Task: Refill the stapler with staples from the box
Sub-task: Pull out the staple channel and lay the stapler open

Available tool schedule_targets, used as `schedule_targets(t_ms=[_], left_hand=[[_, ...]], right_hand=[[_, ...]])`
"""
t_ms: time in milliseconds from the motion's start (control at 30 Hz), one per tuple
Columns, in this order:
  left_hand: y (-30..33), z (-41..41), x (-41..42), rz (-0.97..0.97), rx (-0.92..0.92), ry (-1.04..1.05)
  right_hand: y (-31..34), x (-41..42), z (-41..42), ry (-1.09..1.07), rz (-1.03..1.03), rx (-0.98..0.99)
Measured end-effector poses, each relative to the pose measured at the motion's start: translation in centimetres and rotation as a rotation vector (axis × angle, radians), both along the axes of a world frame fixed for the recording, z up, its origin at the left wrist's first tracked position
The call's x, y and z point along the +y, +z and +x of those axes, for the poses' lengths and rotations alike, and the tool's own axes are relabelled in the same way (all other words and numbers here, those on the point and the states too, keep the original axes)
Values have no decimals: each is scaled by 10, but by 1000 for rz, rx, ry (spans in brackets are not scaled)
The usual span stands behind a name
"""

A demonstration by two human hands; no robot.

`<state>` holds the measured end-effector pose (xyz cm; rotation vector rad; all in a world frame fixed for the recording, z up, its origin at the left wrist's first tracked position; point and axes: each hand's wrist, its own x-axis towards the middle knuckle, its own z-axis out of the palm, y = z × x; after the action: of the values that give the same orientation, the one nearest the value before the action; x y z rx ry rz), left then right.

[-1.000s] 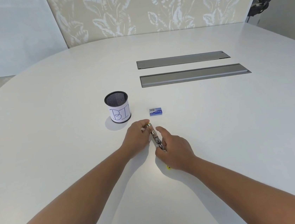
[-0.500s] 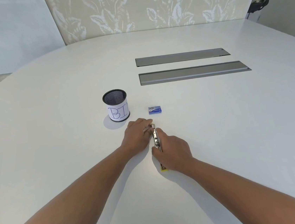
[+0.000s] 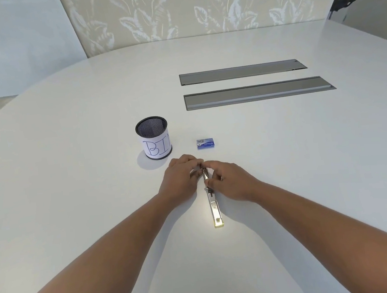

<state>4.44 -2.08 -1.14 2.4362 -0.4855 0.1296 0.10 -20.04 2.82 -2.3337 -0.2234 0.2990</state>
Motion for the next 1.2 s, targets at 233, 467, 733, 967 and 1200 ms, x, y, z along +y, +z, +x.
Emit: schedule_targets(t_ms=[233, 467, 733, 967, 1200], left_hand=[[1, -2, -2, 46, -16, 11], [4, -7, -4, 126, -59, 20], [5, -8, -4, 144, -59, 24], [5, -9, -4, 163, -71, 23], [7, -10, -4, 216, -63, 14]], right_hand=[[-6, -1, 0, -47, 51, 25], [-7, 4, -7, -100, 13, -37], [-12, 9, -19, -173, 32, -194], [-16, 12, -24, -246, 94, -211], [-16, 11, -22, -235, 278, -164]])
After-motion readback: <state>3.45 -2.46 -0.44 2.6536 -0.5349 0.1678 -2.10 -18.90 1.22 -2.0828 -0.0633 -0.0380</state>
